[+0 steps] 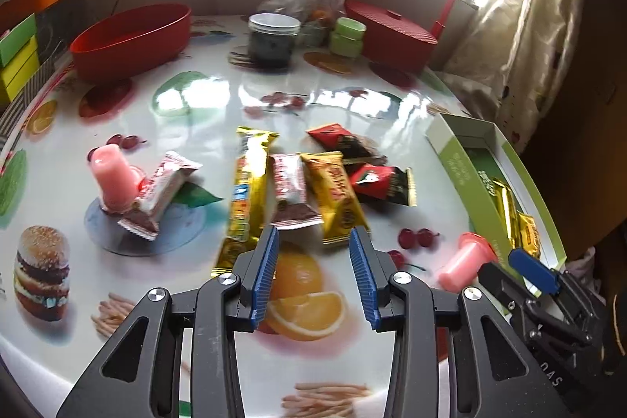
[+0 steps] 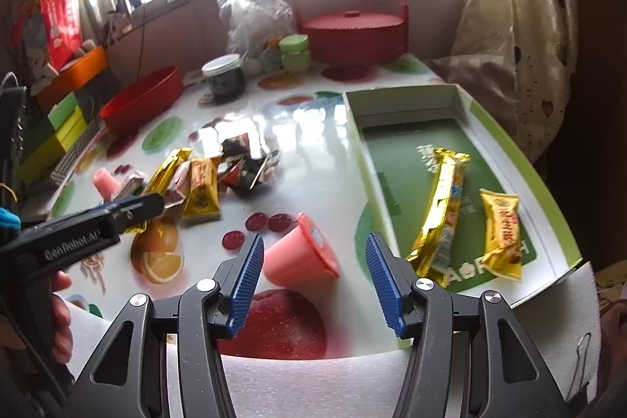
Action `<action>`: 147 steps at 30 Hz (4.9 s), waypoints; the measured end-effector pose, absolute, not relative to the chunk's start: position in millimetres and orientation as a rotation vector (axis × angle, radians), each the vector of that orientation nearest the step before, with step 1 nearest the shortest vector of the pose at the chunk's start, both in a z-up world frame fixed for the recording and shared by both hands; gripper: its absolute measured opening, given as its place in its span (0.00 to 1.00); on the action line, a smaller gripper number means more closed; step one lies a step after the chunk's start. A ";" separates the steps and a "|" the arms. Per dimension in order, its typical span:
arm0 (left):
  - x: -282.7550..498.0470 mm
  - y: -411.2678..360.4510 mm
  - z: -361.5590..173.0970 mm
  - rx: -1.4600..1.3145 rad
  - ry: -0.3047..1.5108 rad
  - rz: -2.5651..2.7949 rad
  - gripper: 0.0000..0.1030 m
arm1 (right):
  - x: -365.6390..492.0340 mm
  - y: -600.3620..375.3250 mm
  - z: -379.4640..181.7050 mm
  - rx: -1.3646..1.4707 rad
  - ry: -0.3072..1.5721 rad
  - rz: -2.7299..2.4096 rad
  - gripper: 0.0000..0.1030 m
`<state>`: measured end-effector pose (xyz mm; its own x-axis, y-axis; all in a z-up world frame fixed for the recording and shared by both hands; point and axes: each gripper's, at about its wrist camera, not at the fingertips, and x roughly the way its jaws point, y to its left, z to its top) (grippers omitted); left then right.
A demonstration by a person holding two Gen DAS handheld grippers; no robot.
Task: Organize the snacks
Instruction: 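Move both grippers back over the snack pile and the pink jelly cup, then grasp the pink jelly cup with the right gripper while the left gripper grasps a gold bar, then carry the gold bar and the pink jelly cup over the green box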
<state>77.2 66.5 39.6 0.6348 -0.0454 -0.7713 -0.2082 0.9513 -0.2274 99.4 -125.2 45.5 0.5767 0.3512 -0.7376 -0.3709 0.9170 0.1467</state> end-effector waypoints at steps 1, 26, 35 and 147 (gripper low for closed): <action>76.6 69.7 38.8 -0.317 0.880 0.097 0.38 | 99.4 -122.3 44.0 -0.028 0.862 0.435 0.53; 71.6 102.8 27.0 -0.387 0.884 0.143 0.38 | 103.7 -100.5 28.8 -0.030 0.887 0.450 0.52; 70.9 107.1 24.7 -0.397 0.886 0.144 0.38 | 108.5 -107.2 23.7 0.155 1.005 0.491 0.52; 84.0 29.7 71.3 -0.190 0.769 -0.026 0.23 | 99.4 -143.2 68.8 0.046 0.766 0.345 0.29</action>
